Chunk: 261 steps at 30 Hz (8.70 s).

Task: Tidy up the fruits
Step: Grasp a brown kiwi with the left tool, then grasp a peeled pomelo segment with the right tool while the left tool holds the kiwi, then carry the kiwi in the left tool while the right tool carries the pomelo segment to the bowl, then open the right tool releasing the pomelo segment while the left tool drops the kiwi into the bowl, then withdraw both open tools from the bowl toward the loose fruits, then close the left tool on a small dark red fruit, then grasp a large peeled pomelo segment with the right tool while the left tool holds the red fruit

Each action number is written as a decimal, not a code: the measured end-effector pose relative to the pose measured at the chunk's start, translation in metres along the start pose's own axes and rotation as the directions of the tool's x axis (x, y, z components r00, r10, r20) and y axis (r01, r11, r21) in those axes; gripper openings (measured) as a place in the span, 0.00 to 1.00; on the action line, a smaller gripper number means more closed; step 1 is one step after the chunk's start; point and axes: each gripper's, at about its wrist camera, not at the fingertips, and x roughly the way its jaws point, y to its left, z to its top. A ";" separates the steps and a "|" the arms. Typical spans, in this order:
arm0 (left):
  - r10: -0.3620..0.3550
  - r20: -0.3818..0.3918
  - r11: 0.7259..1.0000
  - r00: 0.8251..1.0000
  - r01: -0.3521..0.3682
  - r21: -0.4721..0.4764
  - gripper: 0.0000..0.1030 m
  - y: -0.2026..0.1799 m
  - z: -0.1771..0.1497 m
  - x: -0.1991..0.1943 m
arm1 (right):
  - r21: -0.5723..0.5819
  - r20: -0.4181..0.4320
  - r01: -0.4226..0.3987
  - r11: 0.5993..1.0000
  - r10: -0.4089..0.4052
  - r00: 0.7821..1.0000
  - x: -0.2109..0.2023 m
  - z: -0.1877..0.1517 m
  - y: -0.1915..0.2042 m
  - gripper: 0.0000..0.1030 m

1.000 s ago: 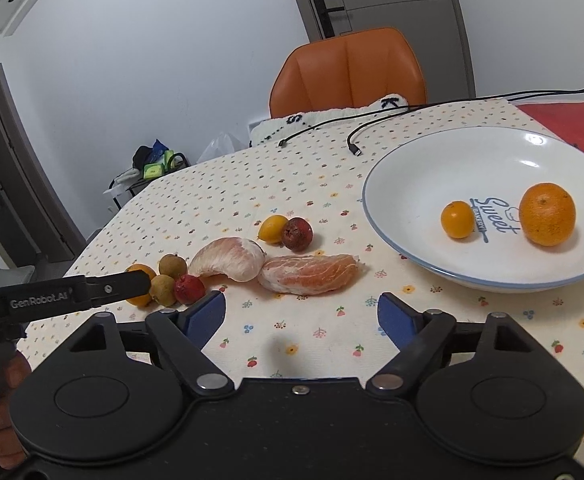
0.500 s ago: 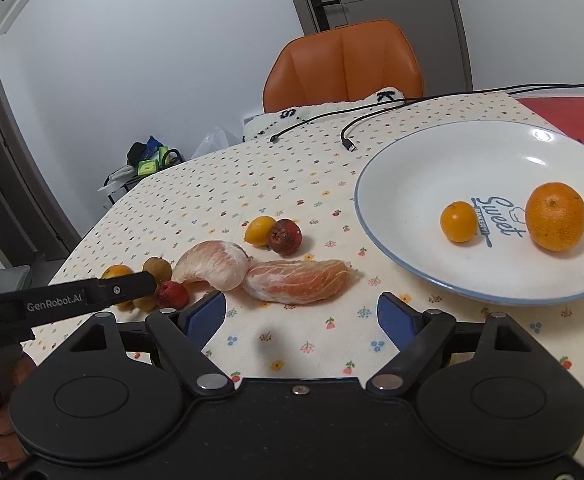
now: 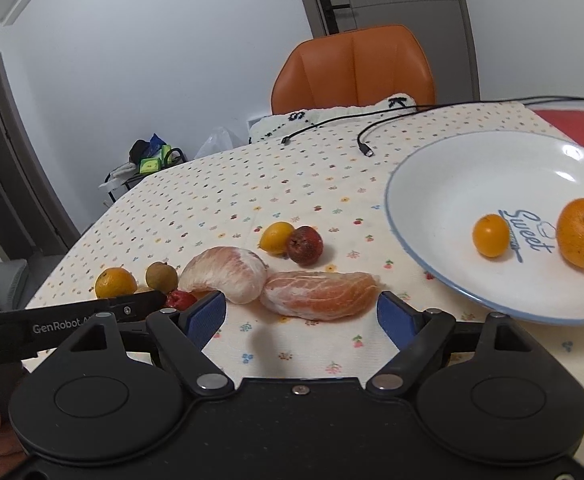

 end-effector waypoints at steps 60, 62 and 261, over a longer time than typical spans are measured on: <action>-0.026 0.021 0.999 0.999 0.027 -0.028 0.23 0.008 0.002 -0.019 | -0.122 -0.049 0.039 0.992 -0.045 0.998 0.009 0.006 0.023 0.45; -0.023 0.024 0.999 0.999 0.023 -0.028 0.23 0.007 0.003 -0.020 | -0.140 -0.044 0.059 0.988 -0.066 0.997 0.011 0.006 0.026 0.43; -0.048 0.006 0.999 0.999 0.048 -0.017 0.20 0.006 -0.001 -0.002 | -0.103 -0.081 -0.121 0.987 0.113 0.990 0.014 0.016 0.024 0.51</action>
